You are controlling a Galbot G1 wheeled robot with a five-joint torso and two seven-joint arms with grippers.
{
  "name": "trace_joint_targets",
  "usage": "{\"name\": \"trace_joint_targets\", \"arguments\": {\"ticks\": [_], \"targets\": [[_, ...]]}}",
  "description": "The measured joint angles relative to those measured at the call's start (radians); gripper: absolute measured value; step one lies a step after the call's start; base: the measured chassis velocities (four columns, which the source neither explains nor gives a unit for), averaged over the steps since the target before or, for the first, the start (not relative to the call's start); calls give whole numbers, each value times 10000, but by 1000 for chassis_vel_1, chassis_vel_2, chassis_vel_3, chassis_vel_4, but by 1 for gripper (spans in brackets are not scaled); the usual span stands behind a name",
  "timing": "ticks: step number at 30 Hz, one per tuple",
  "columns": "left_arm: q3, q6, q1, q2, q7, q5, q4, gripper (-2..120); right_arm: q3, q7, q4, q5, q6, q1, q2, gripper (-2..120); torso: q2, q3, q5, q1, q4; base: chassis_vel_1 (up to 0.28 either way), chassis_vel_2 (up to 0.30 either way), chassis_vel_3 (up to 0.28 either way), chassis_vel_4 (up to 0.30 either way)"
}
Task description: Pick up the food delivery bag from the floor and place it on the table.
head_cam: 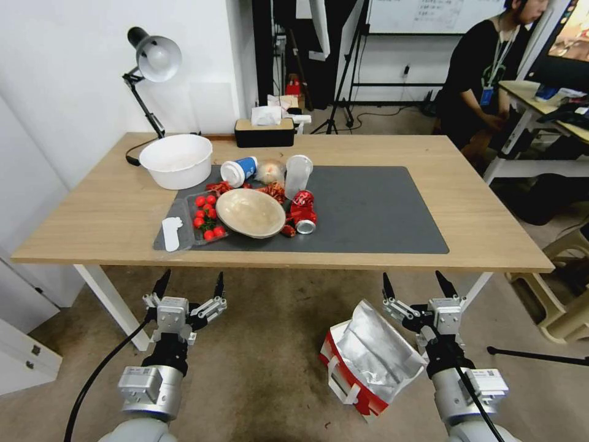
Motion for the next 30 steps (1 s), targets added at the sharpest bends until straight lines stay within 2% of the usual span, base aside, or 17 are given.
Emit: {"name": "trace_joint_targets", "arguments": {"ticks": [2,5,6,8,9,11,13,14,18,25,30], "targets": [[-23,115,-52,-1,2,-107,-13,100,85,1,41,100,-151,44,-12,100,0,0,1,0,0,0,0,0,0],[-282,1146,-606,-19,-32,-1065,-278,100,704,39,372,706,-1115,355,-112,100,0,0,1,0,0,0,0,0,0],[-282,1146,-606,-19,-32,-1065,-278,100,704,39,372,706,-1115,355,-112,100,0,0,1,0,0,0,0,0,0],[-499,2034,-1073,-36,-72,-1887,-504,100,1248,81,656,1247,-1969,627,-198,100,0,1,1,0,0,0,0,0,0],[-560,2239,-1223,-39,-81,-2102,-558,100,1403,92,728,1369,-2152,702,-223,100,0,0,-1,1,-1,0,0,0,0],[-584,2289,-1271,-40,-81,-2204,-562,100,1421,86,748,1411,-2206,715,-223,100,0,1,-2,0,-2,0,0,0,0],[-789,2425,-1514,-18,-52,-2758,-454,100,1870,11,921,1803,-2775,907,-284,100,0,0,3,0,-2,0,0,0,0],[-815,2433,-1520,-15,-20,-2823,-393,100,2149,-39,1031,2046,-3127,1024,-327,100,0,0,-6,0,0,0,0,0,0],[-856,2333,-1481,-11,83,-2817,-308,100,2631,-111,1222,2524,-3779,1233,-439,100,-1,0,1,0,0,0,0,0,0],[-960,1902,-1351,4,319,-2797,-117,100,2653,-134,1223,2573,-3771,1227,-494,100,-1,1,-1,0,0,0,0,0,0],[-957,1753,-1283,4,325,-2795,-17,100,2531,-261,1057,2583,-3358,1139,-523,100,-1,1,0,0,1,0,0,0,0]]}}
